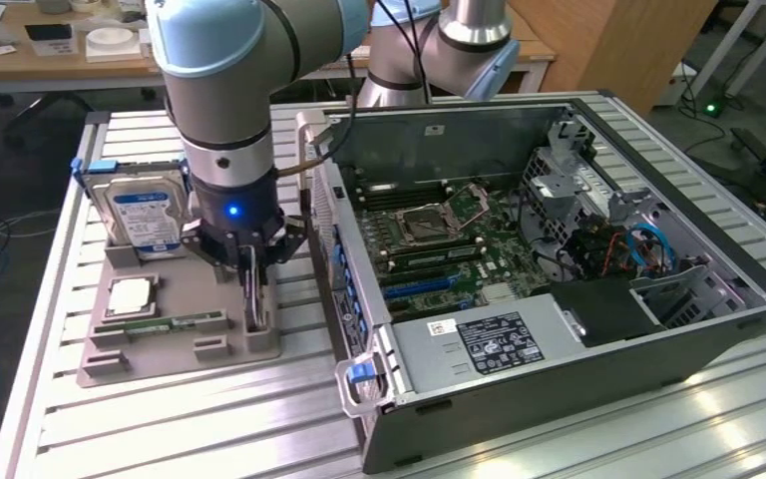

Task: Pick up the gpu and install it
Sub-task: 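Pick up the gpu and move the gpu toward the slot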

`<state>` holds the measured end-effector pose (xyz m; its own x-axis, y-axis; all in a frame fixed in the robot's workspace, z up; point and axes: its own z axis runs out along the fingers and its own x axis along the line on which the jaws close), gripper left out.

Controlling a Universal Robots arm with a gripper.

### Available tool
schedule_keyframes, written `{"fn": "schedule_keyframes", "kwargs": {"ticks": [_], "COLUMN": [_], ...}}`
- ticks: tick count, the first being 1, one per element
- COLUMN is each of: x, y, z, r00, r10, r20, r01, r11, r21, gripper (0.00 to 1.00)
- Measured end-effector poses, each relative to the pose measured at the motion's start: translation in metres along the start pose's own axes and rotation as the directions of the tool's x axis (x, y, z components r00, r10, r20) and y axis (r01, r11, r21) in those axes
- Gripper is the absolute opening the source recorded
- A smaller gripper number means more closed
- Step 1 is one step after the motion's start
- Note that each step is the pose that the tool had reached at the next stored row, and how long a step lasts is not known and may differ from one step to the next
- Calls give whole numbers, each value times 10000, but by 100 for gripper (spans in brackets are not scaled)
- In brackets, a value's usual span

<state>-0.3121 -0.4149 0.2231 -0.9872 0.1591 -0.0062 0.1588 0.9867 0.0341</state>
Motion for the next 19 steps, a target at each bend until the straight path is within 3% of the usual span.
{"fn": "schedule_keyframes", "kwargs": {"ticks": [11, 19], "x": [-3, -3], "y": [14, 14], "z": [-402, -417], "r00": [10000, 10000], "r10": [0, -1], "r20": [-4, -4], "r01": [0, 1], "r11": [10000, 10000], "r21": [-28, -29], "gripper": [29, 29]}}
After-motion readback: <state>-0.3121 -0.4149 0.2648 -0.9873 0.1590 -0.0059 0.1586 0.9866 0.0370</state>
